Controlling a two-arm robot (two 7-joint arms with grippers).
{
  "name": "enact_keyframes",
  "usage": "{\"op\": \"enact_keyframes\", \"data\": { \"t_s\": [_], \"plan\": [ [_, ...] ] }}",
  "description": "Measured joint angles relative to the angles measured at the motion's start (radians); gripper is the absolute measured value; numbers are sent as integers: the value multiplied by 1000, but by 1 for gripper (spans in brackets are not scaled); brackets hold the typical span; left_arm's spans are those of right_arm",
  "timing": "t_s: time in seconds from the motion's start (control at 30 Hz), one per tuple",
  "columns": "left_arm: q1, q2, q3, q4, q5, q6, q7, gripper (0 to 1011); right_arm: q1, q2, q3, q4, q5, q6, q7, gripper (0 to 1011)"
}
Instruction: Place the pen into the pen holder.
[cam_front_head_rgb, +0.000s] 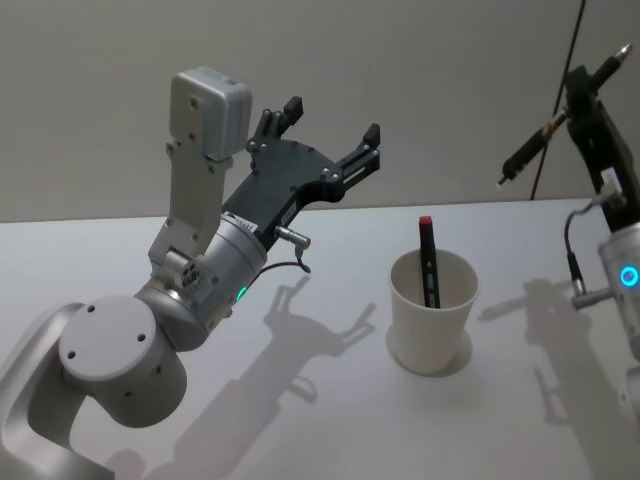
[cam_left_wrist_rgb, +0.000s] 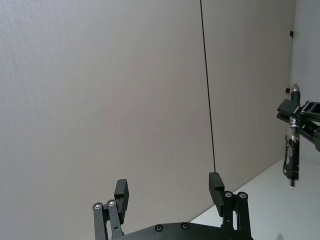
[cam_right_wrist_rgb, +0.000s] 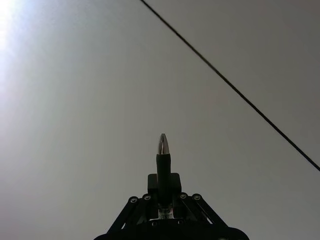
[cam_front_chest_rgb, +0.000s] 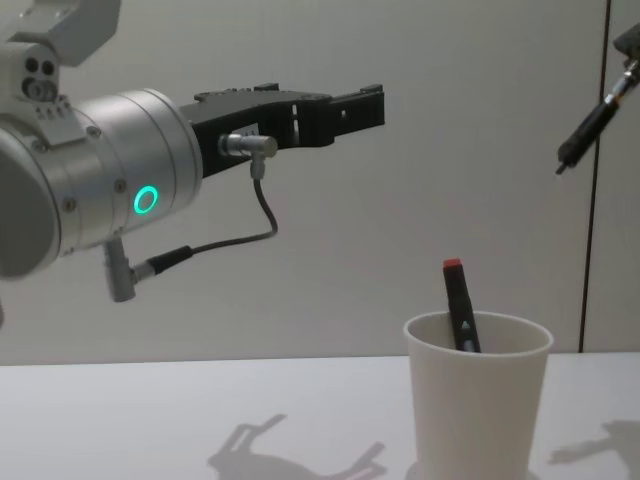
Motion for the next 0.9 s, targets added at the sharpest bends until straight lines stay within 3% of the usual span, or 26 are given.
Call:
{"op": "enact_keyframes", "data": {
  "t_s": [0.2, 0.5, 0.53, 0.8, 0.83, 0.9],
  "plan": [
    [0, 0, 0, 0, 0, 0, 0, 1003, -34, 25, -7, -38, -60, 14, 22, 131],
    [0, 0, 0, 0, 0, 0, 0, 1003, -72, 40, -33, -89, -211, 33, 53, 131],
    [0, 0, 0, 0, 0, 0, 0, 1004, -72, 40, -33, -89, -211, 33, 53, 131],
    [0, 0, 0, 0, 0, 0, 0, 1003, -85, 28, -66, -107, -385, 48, 66, 131],
    [0, 0, 0, 0, 0, 0, 0, 1003, -85, 28, -66, -107, -385, 48, 66, 131],
    [0, 0, 0, 0, 0, 0, 0, 1003, -86, 19, -78, -107, -449, 53, 67, 131]
  ]
}}
